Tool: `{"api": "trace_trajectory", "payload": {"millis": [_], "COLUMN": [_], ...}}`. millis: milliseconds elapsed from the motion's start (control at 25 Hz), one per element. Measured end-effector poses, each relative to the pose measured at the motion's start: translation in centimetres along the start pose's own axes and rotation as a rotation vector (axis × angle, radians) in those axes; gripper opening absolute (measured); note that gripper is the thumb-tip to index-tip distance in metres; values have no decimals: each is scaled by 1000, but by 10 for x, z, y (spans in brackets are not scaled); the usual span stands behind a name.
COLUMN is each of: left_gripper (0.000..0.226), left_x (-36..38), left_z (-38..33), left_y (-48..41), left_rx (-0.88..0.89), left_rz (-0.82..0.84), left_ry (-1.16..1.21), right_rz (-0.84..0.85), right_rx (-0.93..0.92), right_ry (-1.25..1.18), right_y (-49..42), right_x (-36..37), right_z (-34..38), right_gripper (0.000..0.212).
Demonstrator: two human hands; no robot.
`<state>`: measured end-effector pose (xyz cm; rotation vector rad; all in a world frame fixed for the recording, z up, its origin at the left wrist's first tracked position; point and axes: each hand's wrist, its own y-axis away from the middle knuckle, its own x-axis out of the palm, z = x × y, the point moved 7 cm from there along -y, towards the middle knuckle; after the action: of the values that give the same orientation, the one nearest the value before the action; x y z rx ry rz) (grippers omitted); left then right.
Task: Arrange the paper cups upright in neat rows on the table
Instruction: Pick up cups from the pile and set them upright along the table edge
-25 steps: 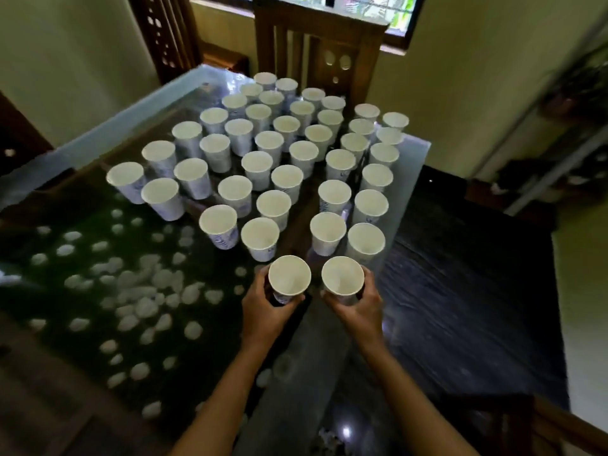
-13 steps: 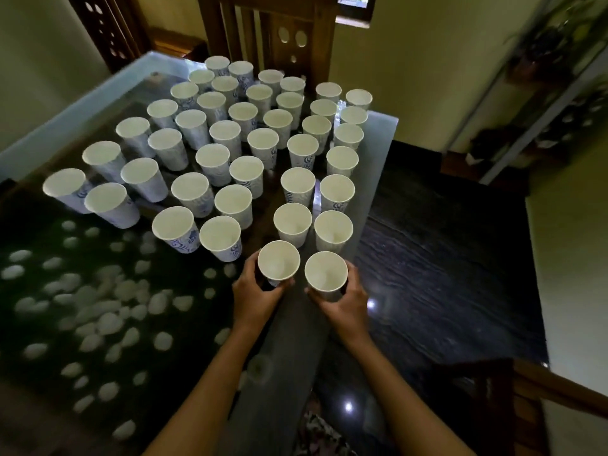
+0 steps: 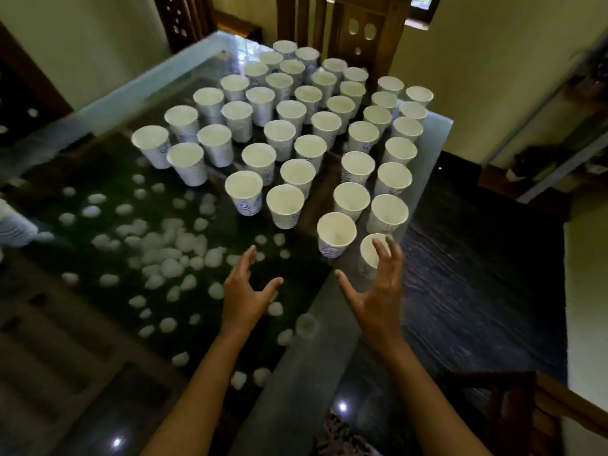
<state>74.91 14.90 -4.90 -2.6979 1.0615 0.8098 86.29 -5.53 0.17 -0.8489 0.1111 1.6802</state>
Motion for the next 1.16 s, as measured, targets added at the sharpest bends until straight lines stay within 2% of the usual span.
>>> {"api": "trace_trajectory", "payload": {"millis": [80, 120, 280, 440, 560, 680, 760, 920, 1160], "left_gripper": [66, 60, 45, 39, 41, 45, 47, 51, 55], "left_x": [-40, -64, -170, -268, -337, -386, -409, -454, -473], "left_z": [19, 31, 84, 132, 161, 187, 201, 234, 270], "left_y": [8, 13, 37, 57, 66, 64, 60, 55, 57], "left_rx": [27, 32, -7, -93, -152, -209, -247, -322, -382], "left_rz": [-43, -71, -262, -435, -546, -634, -701, -861, -891], "left_ry": [-48, -84, -254, -323, -390, -398, -385, -360, -430], "right_rz": [72, 161, 730, 1038, 1112, 1181, 1140, 1121, 1028], "right_rx": [-78, -97, -129, -302, -489, -607, -615, -595, -548], "right_ry": [-59, -104, -116, 1, 78, 36, -21, -100, -286], "right_y": [4, 8, 39, 72, 92, 108, 111, 126, 155], "right_x": [26, 48, 155, 237, 290, 341, 372, 438, 484], "right_z": [34, 54, 138, 219, 288, 341, 359, 390, 425], "right_gripper": [70, 68, 65, 61, 63, 56, 57, 73, 82]}}
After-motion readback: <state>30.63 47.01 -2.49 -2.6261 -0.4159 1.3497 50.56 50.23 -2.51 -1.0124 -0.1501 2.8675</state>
